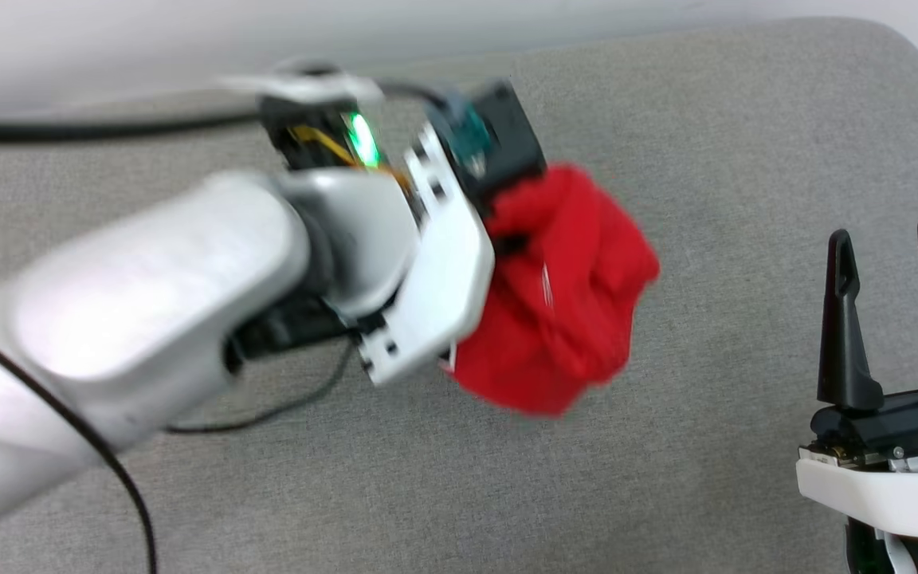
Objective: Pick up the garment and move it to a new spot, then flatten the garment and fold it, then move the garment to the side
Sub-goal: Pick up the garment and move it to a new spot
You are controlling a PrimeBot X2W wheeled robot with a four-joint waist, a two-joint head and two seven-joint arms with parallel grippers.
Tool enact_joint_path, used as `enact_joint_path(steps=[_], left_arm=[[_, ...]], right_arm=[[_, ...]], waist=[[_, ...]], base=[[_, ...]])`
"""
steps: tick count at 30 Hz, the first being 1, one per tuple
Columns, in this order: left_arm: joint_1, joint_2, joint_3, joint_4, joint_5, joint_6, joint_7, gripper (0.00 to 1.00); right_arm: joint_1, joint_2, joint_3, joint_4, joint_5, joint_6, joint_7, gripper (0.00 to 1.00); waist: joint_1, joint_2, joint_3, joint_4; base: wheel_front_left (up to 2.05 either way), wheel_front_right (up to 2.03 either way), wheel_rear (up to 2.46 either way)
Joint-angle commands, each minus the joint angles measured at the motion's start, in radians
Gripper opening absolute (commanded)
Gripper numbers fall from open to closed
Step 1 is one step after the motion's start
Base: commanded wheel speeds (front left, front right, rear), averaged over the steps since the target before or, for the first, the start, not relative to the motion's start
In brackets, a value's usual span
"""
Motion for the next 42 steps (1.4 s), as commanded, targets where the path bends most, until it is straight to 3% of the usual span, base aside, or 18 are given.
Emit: enact_joint_path(steps=[1,16,22,23,24,32,34,38,42], left_arm=[[0.024,-0.006,-0.005,0.007,0.004,0.001,-0.003,0.0],[0.441,-0.176,-0.022,0.24,0.163,0.0,0.062,0.0],[0.479,-0.22,-0.029,0.277,0.217,0.0,0.03,0.0],[0.47,-0.226,-0.028,0.274,0.221,0.0,0.012,0.45],[0.451,-0.231,-0.026,0.271,0.229,0.0,-0.023,1.0],[0.376,-0.25,0.016,0.307,0.256,0.003,-0.345,1.0],[0.381,-0.247,0.038,0.314,0.279,0.026,-0.414,1.0],[0.42,-0.226,0.093,0.317,0.325,0.118,-0.555,1.0],[0.485,-0.185,0.164,0.308,0.362,0.253,-0.707,1.0]], right_arm=[[-0.001,0.003,-0.001,0.004,-0.005,0.0,-0.002,1.0],[-0.031,0.003,0.01,0.053,0.005,0.0,-0.002,1.0],[-0.03,0.003,0.002,0.066,0.001,0.0,-0.002,1.0],[-0.028,0.003,0.003,0.069,-0.002,0.0,-0.002,1.0],[-0.026,0.003,0.002,0.072,-0.005,0.0,-0.002,1.0],[0.023,0.003,-0.005,0.091,-0.016,0.0,-0.002,1.0],[0.037,0.002,-0.01,0.095,-0.018,0.0,-0.002,1.0],[0.059,0.003,-0.018,0.103,-0.024,0.0,-0.002,1.0],[0.074,0.002,-0.031,0.107,-0.026,0.0,-0.002,1.0]], waist=[[0.0002,0.0,0.006,-0.001],[0.0002,0.0,0.096,-0.036],[0.0002,0.0,0.095,-0.022],[0.0002,0.0,0.088,-0.017],[0.0002,0.0,0.081,-0.012],[0.0002,0.0,-0.022,0.038],[0.0002,0.0,-0.046,0.053],[0.0002,0.0,-0.08,0.079],[0.0002,0.0,-0.1,0.101]], base=[[0.0,0.0,0.0],[0.0,0.0,0.0],[0.0,0.0,0.0],[0.0,0.0,0.0],[0.0,0.0,0.0],[0.0,0.0,0.0],[0.0,0.0,0.0],[0.0,0.0,0.0],[0.0,0.0,0.0]])
